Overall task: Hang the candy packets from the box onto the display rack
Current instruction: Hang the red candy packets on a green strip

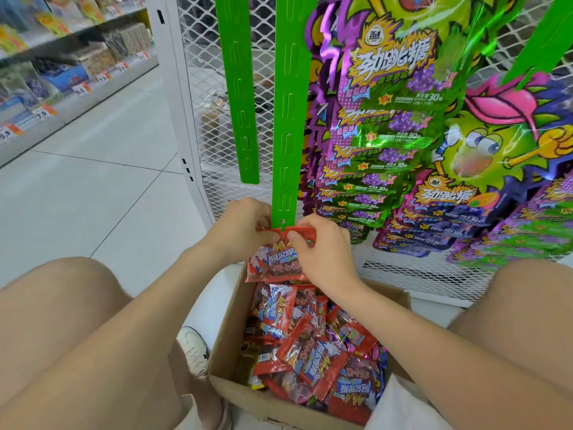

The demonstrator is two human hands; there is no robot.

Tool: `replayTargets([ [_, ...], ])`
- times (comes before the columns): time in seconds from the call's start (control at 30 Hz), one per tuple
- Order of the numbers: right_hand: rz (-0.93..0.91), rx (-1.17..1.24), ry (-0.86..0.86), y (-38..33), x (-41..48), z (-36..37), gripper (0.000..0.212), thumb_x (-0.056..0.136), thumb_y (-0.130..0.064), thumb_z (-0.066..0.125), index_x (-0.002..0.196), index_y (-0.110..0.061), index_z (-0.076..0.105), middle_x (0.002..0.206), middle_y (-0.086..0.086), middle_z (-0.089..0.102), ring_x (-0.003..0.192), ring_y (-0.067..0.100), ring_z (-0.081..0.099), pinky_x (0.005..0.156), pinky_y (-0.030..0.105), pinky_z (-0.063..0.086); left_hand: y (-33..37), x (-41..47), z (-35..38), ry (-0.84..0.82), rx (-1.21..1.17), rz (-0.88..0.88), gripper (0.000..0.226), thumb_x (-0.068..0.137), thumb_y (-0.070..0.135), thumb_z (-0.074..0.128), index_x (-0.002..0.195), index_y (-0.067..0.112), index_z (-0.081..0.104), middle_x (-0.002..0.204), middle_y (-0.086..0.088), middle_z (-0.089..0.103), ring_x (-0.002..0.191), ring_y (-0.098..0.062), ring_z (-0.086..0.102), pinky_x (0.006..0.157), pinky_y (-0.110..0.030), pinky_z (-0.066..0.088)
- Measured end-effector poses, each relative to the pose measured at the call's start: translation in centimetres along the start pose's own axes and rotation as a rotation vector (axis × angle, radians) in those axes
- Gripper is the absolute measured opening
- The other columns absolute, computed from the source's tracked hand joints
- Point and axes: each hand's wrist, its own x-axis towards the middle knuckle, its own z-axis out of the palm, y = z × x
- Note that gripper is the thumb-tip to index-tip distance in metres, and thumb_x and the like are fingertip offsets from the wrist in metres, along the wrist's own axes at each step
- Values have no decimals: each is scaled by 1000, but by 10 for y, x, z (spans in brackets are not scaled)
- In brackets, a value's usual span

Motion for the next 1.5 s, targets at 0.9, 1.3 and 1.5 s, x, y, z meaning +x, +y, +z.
replayTargets([
  [0.9,-105,-266,-191,28,41,3,9,98,-29,72,99,-22,76,89,3,61,86,21,59,71,33,44,-15,14,21,0,194,67,38,91,-6,69,122,15,67,111,-9,72,101,-33,63,75,-37,47],
  [1.3,-71,-285,-194,26,42,-2,16,101,-23,67,86,-19,69,63,-2,60,59,20,59,59,39,56,-16,16,31,242,-61,-198,30,81,33,92,94,15,72,85,-1,71,79,-19,63,64,-31,43],
  [1.5,-24,-185,-171,24,36,4,36,95,-21,63,63,-22,46,64,-1,49,58,11,45,55,29,32,-13,13,28,157,-196,-344,36,79,45,92,65,19,72,52,7,60,48,-4,53,46,-21,33],
])
